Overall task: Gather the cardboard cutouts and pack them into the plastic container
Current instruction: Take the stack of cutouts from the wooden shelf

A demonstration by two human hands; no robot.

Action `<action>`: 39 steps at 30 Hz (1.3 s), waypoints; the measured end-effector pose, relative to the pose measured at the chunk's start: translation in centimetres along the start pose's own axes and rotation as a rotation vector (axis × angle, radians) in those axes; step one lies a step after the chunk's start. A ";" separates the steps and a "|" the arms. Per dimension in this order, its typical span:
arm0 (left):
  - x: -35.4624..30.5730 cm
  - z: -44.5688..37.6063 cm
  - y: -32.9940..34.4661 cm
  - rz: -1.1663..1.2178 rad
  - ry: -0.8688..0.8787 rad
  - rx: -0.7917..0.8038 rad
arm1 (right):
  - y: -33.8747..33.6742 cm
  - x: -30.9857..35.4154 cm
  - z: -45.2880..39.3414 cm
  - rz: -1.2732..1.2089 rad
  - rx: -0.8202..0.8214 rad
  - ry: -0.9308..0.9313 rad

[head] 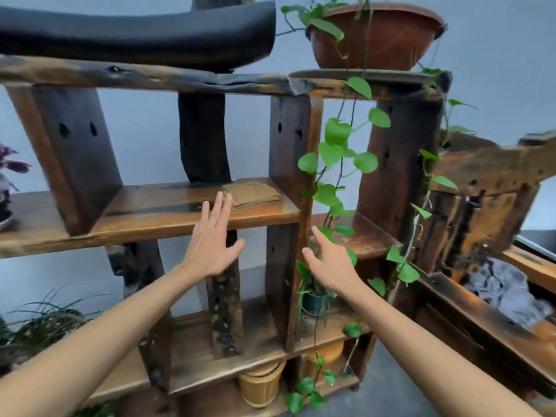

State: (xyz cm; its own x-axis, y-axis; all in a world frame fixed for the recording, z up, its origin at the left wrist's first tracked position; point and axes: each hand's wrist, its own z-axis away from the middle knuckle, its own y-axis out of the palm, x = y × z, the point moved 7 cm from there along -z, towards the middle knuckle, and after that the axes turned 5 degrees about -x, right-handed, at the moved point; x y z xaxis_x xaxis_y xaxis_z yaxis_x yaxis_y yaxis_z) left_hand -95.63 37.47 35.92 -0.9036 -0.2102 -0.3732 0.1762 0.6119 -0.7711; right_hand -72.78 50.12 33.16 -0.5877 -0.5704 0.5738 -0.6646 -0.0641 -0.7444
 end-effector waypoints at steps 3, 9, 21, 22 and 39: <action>1.1 -2.8 -1.4 0.169 -0.122 -0.046 | -0.5 1.4 -4.3 -0.099 0.014 0.002; 4.7 -7.3 -2.0 0.620 -0.562 -0.046 | -0.3 4.1 -11.6 -0.151 0.076 0.004; 8.4 -9.7 0.7 1.102 -1.011 -0.038 | 5.2 7.0 -20.6 -0.210 0.193 0.218; 8.5 -10.0 0.8 1.121 -1.031 -0.030 | 5.4 6.8 -21.2 -0.218 0.188 0.247; 7.7 -12.6 1.8 1.156 -1.216 0.090 | 8.2 4.8 -22.8 -0.427 0.234 0.594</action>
State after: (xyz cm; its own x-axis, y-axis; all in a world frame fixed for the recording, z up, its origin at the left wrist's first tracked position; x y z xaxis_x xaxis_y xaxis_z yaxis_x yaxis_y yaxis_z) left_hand -107.19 46.56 38.14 0.5053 -0.1652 -0.8470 0.5450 0.8221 0.1648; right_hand -91.53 65.56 37.58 -0.4950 0.0741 0.8657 -0.8136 -0.3894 -0.4318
